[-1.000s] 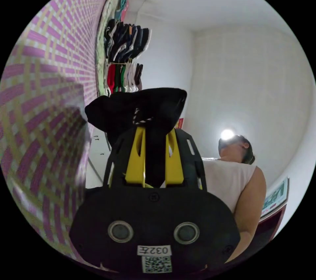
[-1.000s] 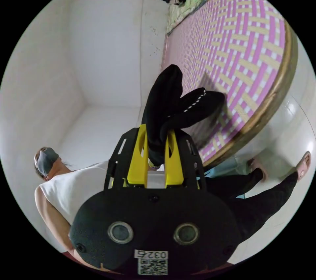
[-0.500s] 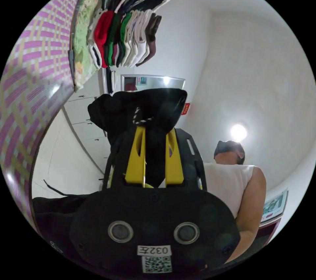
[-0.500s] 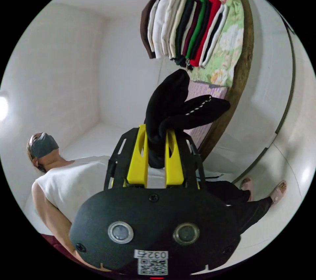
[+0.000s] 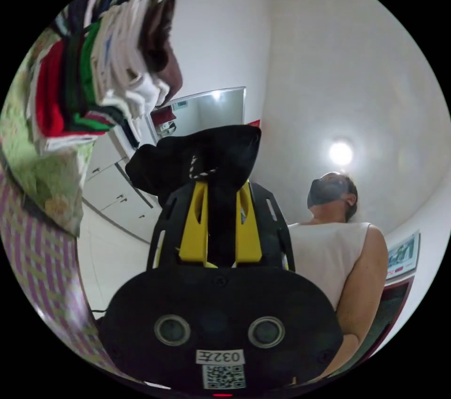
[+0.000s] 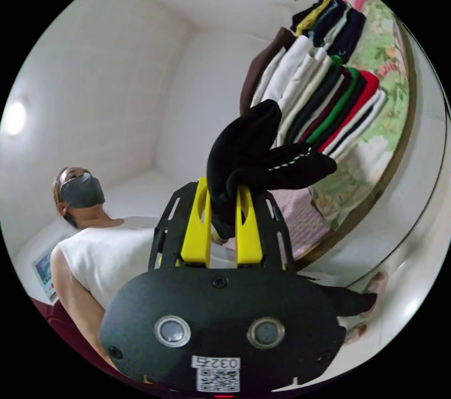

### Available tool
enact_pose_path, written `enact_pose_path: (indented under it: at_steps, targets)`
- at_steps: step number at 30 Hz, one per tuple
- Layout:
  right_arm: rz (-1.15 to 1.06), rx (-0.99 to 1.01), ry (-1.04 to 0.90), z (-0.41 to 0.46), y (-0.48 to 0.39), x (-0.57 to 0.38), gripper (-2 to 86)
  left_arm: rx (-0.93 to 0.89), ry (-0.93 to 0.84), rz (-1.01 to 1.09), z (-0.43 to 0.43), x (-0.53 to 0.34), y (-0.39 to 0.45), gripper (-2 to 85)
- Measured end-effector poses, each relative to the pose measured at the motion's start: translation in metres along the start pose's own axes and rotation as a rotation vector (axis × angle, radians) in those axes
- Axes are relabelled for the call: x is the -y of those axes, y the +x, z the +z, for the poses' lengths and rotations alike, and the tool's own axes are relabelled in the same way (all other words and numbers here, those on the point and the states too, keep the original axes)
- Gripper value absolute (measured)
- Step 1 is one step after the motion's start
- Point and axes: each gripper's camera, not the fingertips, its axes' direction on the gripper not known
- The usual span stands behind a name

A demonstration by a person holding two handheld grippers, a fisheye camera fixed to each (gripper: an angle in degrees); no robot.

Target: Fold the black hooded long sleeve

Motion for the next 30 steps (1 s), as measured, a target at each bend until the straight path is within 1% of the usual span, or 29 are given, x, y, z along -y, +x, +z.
enact_pose_path:
  at_steps: [3, 7, 11, 12, 14, 15, 16, 17, 18, 20, 21, 22, 23, 24, 27, 29, 30]
  targets:
    - [-0.088, -0.004, -0.026, 0.000, -0.014, 0.055, 7.9, 0.005, -0.050, 0.116, 0.016, 0.067, 0.044, 5.5]
    - [-0.264, 0.008, -0.083, 0.001, -0.045, 0.139, 7.9, 0.011, -0.119, 0.272, 0.037, 0.170, 0.113, 5.6]
    - [-0.376, 0.023, -0.113, 0.006, -0.071, 0.241, 8.0, 0.074, -0.075, 0.293, 0.056, 0.278, 0.167, 5.7]
    - [-0.378, 0.025, -0.115, 0.006, -0.074, 0.257, 8.0, 0.083, -0.055, 0.289, 0.058, 0.291, 0.173, 5.7]
    - [-0.335, 0.038, -0.106, 0.005, -0.076, 0.311, 8.2, 0.126, 0.027, 0.243, 0.061, 0.330, 0.186, 5.5]
    - [-0.314, 0.039, -0.098, 0.004, -0.073, 0.322, 8.2, 0.144, 0.054, 0.215, 0.059, 0.337, 0.184, 5.5]
    - [-0.250, 0.033, -0.078, -0.001, -0.058, 0.342, 8.3, 0.198, 0.111, 0.139, 0.053, 0.349, 0.174, 5.4]
    - [-0.181, 0.017, -0.059, -0.007, -0.034, 0.359, 8.4, 0.285, 0.148, 0.058, 0.046, 0.359, 0.157, 5.3]
    - [-0.145, 0.004, -0.056, -0.009, -0.019, 0.365, 8.4, 0.340, 0.159, 0.021, 0.042, 0.363, 0.147, 5.3]
    - [0.059, -0.100, -0.078, -0.018, 0.059, 0.379, 8.4, 0.549, 0.206, -0.204, 0.022, 0.368, 0.097, 4.4]
    - [0.104, -0.134, -0.078, -0.021, 0.078, 0.380, 8.3, 0.562, 0.208, -0.236, 0.018, 0.367, 0.087, 4.4]
    - [0.155, -0.110, -0.068, -0.029, 0.109, 0.378, 8.1, 0.465, 0.240, -0.256, 0.011, 0.365, 0.072, 4.3]
    - [0.203, -0.008, -0.042, -0.037, 0.130, 0.376, 7.7, 0.327, 0.288, -0.275, 0.006, 0.363, 0.064, 4.1]
    - [0.213, 0.027, -0.034, -0.040, 0.136, 0.376, 7.7, 0.290, 0.303, -0.284, 0.006, 0.363, 0.063, 4.1]
    - [0.173, 0.060, -0.064, -0.045, 0.136, 0.390, 7.1, 0.291, 0.320, -0.275, 0.015, 0.375, 0.084, 3.7]
    - [0.159, 0.099, -0.067, -0.047, 0.126, 0.402, 6.6, 0.227, 0.301, -0.238, 0.032, 0.390, 0.112, 3.2]
    - [0.150, 0.106, -0.069, -0.047, 0.123, 0.404, 6.6, 0.229, 0.292, -0.224, 0.037, 0.393, 0.121, 3.2]
